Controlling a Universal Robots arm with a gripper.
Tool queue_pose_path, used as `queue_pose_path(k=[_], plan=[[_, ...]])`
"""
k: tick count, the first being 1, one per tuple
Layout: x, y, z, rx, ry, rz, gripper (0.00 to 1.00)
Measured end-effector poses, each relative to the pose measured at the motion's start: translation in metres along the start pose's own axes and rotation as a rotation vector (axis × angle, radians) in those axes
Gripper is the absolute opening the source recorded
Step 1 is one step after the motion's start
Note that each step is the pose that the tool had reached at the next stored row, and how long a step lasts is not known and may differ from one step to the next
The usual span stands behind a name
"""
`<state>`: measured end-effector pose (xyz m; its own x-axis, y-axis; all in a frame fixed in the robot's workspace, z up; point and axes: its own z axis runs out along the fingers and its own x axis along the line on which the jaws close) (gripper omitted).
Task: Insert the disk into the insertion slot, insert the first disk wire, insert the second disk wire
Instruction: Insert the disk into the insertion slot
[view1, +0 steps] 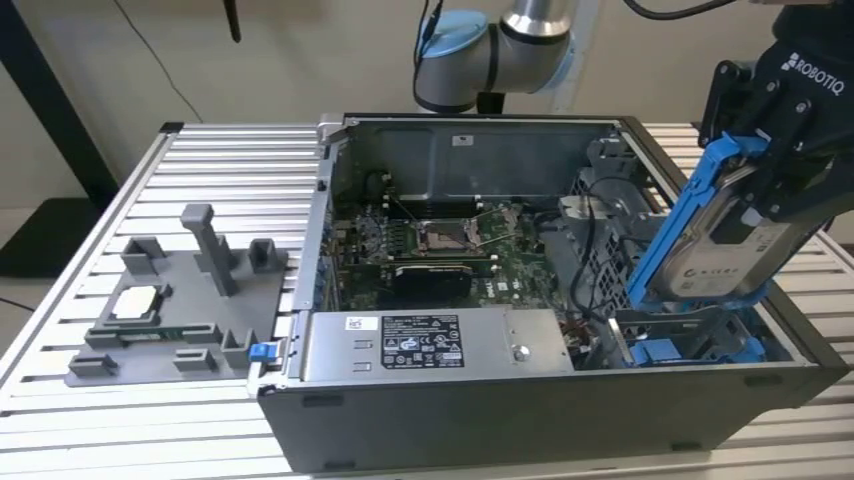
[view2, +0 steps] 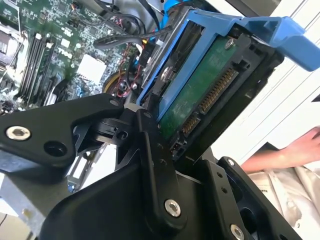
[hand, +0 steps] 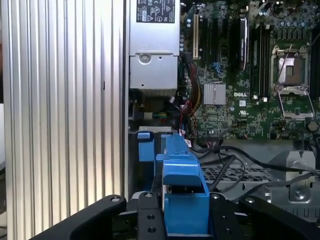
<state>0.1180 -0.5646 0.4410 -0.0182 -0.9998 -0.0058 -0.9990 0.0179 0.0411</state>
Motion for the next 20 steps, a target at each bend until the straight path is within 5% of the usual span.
queue_pose_path(k=[6,20], plan=[[0.0042,-0.0020,0.0109,-0.0002,-0.0033,0.000,0.00],[0.0108,-0.0043,0.0291,-0.0009,-0.0242,-0.001,0.00]])
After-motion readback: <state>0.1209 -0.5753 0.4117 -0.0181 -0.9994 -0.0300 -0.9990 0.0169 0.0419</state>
